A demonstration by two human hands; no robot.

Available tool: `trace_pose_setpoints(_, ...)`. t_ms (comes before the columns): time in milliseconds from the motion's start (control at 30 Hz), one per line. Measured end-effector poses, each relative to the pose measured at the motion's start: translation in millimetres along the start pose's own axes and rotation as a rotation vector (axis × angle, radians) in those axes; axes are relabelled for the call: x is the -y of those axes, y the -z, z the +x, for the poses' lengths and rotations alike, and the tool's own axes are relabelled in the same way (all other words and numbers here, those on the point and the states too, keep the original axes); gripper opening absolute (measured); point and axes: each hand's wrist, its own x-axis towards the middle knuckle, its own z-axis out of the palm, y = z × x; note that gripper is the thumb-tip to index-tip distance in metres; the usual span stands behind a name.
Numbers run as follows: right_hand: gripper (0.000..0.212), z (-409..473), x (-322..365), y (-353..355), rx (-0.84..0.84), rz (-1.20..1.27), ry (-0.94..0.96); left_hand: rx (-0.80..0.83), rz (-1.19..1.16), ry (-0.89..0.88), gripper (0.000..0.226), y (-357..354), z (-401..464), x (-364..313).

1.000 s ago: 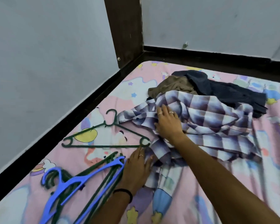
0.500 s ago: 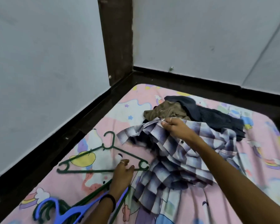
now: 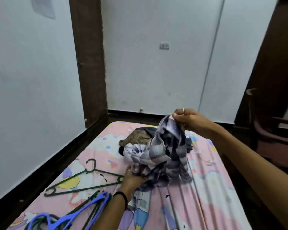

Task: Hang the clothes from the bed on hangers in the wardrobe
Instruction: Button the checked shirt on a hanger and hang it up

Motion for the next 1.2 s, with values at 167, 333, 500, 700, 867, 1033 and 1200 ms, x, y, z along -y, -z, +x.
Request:
trace_pose_setpoints(167,0.026,-55,70,32,-0.189,-0.013,0.082,-0.134,0.137,-0.188,0.117,-30,-25,-18)
trace_pose_setpoints(333,0.027,-101,126,63,-0.299,0.049,0.18,-0.153,0.614,-0.5,0.081,-57,-45,-78)
trace_pose_setpoints(500,0.03,-136,167,91,-0.431,-0.014,0.203,0.181,0.729,-0.733,0.016,-80,-72,-127)
trace_pose_setpoints(700,0.018,-169,170,155,-0.775,-0.061,0.138,0.418,0.691,-0.703,0.045,-53,-84,-204)
trace_pose_setpoints(867,0.014,-174,141,191,-0.965,-0.188,-0.073,0.389,0.636,-0.773,0.038,-62,-144,-281)
trace_pose_setpoints(1033,0.023,-170,109,182,-0.907,-0.393,-0.272,0.373,0.218,-0.691,0.023,-94,-193,-350)
trace_pose_setpoints(1200,0.011,-180,110,146,-0.699,-0.318,-0.258,0.269,0.039,-0.454,0.028,-121,-208,-380)
